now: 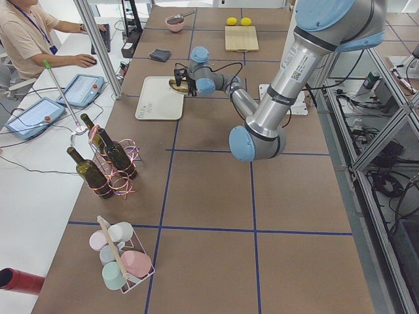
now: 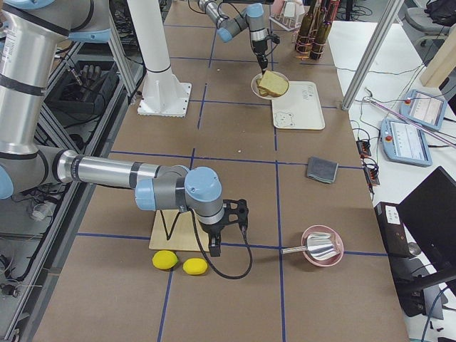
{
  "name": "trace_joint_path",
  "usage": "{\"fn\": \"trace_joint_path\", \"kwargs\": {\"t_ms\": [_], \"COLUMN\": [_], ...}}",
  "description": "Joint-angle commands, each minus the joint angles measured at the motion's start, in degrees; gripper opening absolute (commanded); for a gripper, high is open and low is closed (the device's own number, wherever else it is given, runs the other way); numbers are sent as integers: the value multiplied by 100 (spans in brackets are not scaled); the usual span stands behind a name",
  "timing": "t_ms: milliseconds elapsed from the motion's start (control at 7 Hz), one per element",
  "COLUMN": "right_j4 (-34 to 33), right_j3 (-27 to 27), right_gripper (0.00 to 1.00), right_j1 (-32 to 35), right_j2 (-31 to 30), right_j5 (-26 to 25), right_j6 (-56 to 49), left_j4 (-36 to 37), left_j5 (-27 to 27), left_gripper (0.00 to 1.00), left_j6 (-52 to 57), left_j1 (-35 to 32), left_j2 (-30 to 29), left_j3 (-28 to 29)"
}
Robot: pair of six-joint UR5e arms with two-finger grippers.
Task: Make sandwich and place on tray
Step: 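Lift and carry the plate with the left gripper onto the tray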
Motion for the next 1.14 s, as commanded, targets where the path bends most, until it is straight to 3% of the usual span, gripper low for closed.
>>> {"fn": "trace_joint_path", "kwargs": {"t_ms": [0, 286, 429, 571, 714, 857, 1000], "right_j4": [0, 0, 0, 0, 0, 0, 0], "right_j3": [-1, -1, -9, -36, -36, -44, -45], "right_gripper": [100, 100, 100, 100, 100, 100, 100], "right_j1": [0, 0, 0, 0, 0, 0, 9], "right_j2": [-9, -9, -35, -35, -44, -44, -88], "right_j5": [0, -9, -1, 0, 0, 0, 17], "right_j6": [0, 0, -9, -9, 0, 0, 0], "left_j4": [-409, -1630, -1826, -1854, -1854, -1845, -1811], "left_j5": [-215, -199, -164, -164, -155, -155, -155], "left_gripper": [0, 0, 0, 0, 39, 53, 100], "left_j6": [556, 689, 733, 820, 1082, 1363, 1427], "left_j1": [-454, -491, -482, -482, -482, -491, -517], "left_j2": [-1066, -1631, -1799, -1818, -1809, -1783, -1609], "left_j3": [1823, 3505, 3912, 3916, 3907, 3872, 3515]}}
